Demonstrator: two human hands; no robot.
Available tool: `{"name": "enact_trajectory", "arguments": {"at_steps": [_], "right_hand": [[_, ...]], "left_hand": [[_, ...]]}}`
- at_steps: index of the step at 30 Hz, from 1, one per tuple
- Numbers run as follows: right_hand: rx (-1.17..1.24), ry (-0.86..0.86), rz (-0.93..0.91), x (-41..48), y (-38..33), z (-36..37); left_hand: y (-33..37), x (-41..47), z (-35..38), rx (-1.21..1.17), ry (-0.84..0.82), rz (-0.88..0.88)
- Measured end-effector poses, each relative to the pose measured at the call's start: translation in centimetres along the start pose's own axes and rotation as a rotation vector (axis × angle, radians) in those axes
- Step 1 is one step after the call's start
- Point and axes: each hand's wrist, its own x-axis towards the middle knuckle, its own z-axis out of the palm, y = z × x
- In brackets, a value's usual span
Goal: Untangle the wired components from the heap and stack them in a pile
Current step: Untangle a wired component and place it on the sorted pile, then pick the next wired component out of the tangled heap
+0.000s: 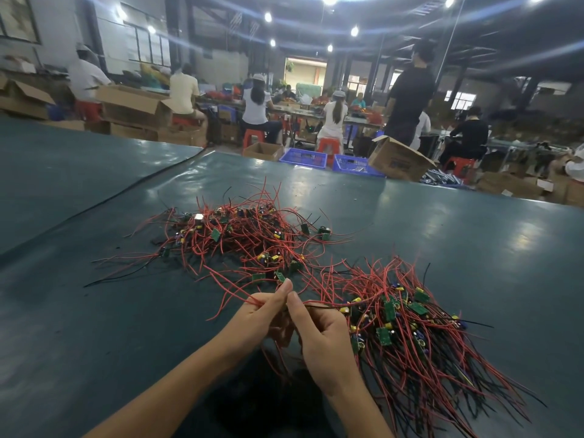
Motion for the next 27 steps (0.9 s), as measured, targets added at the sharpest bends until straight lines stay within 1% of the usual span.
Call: {"name": "enact_trajectory", "arguments": {"at_steps": [3,5,8,9,10,12,13,14,15,18,21,22,27], "right_hand": [[-0.012,0.034,-0.037,0.1,0.1,-0.2],[-0.034,0.096,-0.052,0.2,0.1,-0.4],[-0.058,0.310,0.004,0.4,0.1,-0.9],[-0.037,0.389,0.056,0.6,0.2,-1.2],[0.006,0.456,0.117,0.8,0.3,-1.6],[0.150,0.545,0.222,1.1,0.4,-2.3],[0.234,0.578,0.247,1.2,0.4,-2.6],[0.311,0.615,0.250,1.4,0.4,-3.0],[0.372,0.648,0.242,1.5,0.3,-3.3],[0.453,0.693,0.212,1.7,0.3,-3.7],[0.434,0.692,0.232,1.8,0.4,-3.6],[0.421,0.683,0.242,1.8,0.4,-3.4],[0.367,0.637,0.266,1.8,0.5,-3.1]], "left_hand": [[-0.2,0.0,-0.3,0.006,0.002,0.008],[-0.2,0.2,-0.7,0.052,0.010,0.010],[-0.3,0.4,-1.2,0.189,0.055,0.040],[-0.4,0.4,-1.5,0.288,0.095,0.072],[-0.5,0.5,-1.9,0.441,0.147,0.117],[-1.0,0.5,-3.0,0.856,0.257,0.206],[-1.2,0.4,-3.4,1.047,0.303,0.236],[-1.2,0.4,-3.6,1.183,0.338,0.255],[-1.2,0.4,-3.8,1.259,0.362,0.269],[-1.3,0.5,-4.4,1.339,0.365,0.231],[-1.6,0.8,-4.8,1.458,0.290,0.093],[-1.6,0.8,-4.8,1.466,0.266,0.070],[-1.5,0.6,-4.6,1.365,0.215,0.067]]}}
